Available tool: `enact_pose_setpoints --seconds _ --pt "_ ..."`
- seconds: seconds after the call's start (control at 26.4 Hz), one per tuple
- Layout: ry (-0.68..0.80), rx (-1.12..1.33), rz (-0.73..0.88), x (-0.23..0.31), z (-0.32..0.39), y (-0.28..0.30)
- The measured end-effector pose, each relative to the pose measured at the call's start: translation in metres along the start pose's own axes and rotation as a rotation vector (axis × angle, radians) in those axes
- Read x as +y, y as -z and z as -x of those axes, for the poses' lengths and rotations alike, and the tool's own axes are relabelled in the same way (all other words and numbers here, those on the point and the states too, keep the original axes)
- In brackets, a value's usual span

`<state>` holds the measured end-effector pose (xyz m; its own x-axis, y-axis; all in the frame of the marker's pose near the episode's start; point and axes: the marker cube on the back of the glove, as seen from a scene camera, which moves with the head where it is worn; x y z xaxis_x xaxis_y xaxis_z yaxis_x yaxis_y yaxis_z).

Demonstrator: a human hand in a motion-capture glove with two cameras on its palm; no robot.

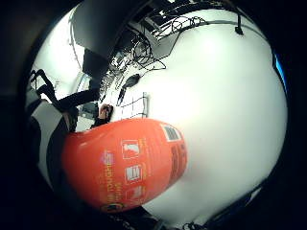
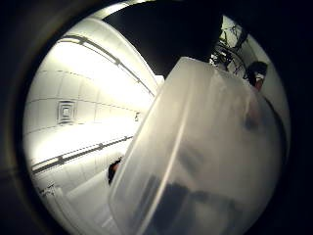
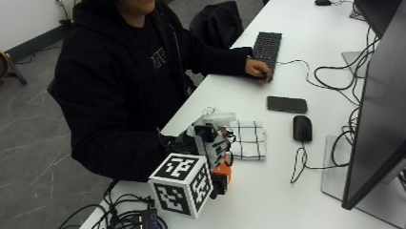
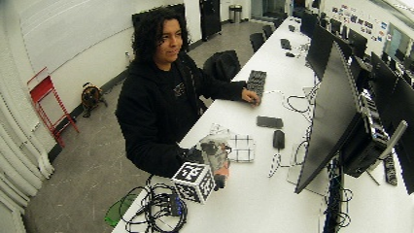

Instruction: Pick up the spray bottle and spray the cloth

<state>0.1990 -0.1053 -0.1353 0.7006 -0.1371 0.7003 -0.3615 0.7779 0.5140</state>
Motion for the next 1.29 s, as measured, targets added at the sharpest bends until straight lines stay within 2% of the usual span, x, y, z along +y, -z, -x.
enact_pose_setpoints --seconds 0.19,0.3,0.57,0.83,1.29 --pt "0.013 0.006 -0.048 -0.016 -0.001 -0.008" --pt "-0.018 0.016 -0.004 -0.004 0.006 -0.003" --pt "-0.118 0.107 0.316 0.020 0.047 0.008" --pt "-0.268 0.373 0.668 0.018 0.078 -0.013" --pt "-0.619 0.834 1.171 0.037 0.065 -0.069"
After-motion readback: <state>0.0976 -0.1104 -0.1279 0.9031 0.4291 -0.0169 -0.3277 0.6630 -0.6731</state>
